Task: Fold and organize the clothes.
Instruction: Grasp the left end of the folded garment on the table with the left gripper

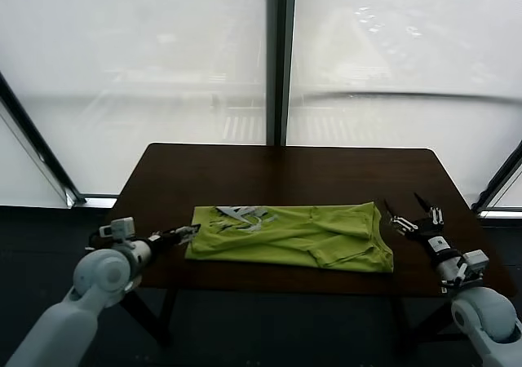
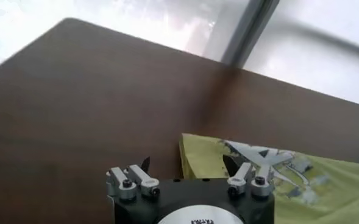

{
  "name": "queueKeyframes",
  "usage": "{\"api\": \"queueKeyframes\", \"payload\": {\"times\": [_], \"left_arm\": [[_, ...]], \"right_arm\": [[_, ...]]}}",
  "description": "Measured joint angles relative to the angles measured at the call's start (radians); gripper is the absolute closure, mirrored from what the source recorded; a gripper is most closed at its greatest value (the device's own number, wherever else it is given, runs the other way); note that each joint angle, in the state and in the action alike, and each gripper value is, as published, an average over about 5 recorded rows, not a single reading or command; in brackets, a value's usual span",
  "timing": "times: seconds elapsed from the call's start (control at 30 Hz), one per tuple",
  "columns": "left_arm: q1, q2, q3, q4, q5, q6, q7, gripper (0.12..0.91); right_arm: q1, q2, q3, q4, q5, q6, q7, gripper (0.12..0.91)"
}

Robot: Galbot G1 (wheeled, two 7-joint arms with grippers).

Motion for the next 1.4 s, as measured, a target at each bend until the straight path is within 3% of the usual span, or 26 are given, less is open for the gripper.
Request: {"api": "queueKeyframes", "payload": {"times": [0.27, 0.93, 1.03, 1.17, 1.4], "left_arm": [[-0.016, -0.007, 0.024, 0.018, -0.005, 0.014, 0.044, 0.123], [-0.084, -0.050, 0.090, 0.077, -0.034, 0.014, 0.062, 0.125], [-0.091, -0.052, 0.098, 0.082, -0.033, 0.014, 0.061, 0.158], [-0.094, -0.055, 0.100, 0.086, -0.028, 0.015, 0.056, 0.334], [-0.088, -0.055, 0.098, 0.076, -0.018, 0.019, 0.036, 0.775]], "right_arm": [[-0.047, 0.018, 0.028, 0.043, -0.012, -0.010, 0.005, 0.118], [-0.028, 0.028, 0.016, 0.078, -0.016, -0.042, 0.017, 0.118], [-0.030, 0.034, 0.016, 0.082, -0.018, -0.042, 0.018, 0.118], [-0.030, 0.041, 0.014, 0.086, -0.022, -0.042, 0.019, 0.118], [-0.017, 0.053, 0.001, 0.097, -0.028, -0.045, 0.024, 0.118]]}}
